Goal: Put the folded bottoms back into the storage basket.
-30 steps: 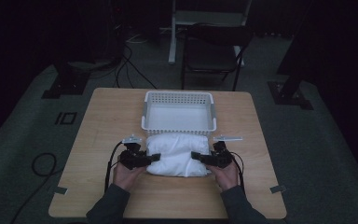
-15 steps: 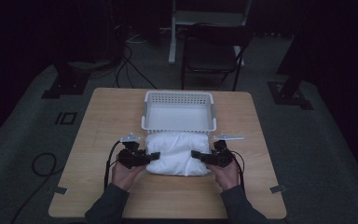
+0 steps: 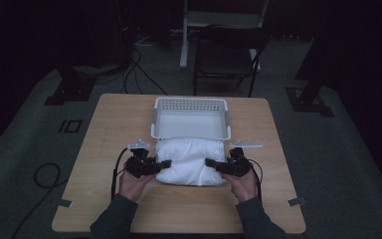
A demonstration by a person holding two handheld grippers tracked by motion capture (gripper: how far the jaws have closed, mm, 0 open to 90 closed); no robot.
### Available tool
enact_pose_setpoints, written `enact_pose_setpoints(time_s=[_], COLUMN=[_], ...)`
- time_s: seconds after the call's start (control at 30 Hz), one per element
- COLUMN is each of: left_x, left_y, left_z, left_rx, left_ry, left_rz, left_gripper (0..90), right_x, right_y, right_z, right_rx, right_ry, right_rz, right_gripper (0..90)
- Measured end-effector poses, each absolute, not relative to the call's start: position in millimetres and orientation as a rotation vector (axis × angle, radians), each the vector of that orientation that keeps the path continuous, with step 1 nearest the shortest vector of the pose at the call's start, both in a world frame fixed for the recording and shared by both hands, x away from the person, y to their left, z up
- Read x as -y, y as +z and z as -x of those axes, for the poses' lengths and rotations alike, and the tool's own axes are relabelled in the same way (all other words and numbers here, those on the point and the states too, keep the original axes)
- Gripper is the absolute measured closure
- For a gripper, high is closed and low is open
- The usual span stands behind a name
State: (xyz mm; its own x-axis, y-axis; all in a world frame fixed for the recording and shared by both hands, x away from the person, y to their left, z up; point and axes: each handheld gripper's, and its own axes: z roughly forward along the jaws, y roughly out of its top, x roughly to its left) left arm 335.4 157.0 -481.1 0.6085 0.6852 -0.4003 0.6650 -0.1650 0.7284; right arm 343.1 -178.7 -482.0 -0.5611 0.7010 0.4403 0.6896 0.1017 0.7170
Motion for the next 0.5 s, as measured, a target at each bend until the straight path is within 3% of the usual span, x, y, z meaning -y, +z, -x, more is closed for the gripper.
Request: enact_pose_setpoints(time_s=[0.5], left_x=[-156.0], left_y=[-471.0], left_z=[-337.4], left_rx=[-1.076], left_ry=[0.032], left_rz=[-1.854], left_gripper=[57.8], right_x=[180.9], right_y=[-472.1], right_z=[-344.4], right_rx=[-2.306], right_ry=[1.513], right_rz=[-1.451], right_gripper=[55.6])
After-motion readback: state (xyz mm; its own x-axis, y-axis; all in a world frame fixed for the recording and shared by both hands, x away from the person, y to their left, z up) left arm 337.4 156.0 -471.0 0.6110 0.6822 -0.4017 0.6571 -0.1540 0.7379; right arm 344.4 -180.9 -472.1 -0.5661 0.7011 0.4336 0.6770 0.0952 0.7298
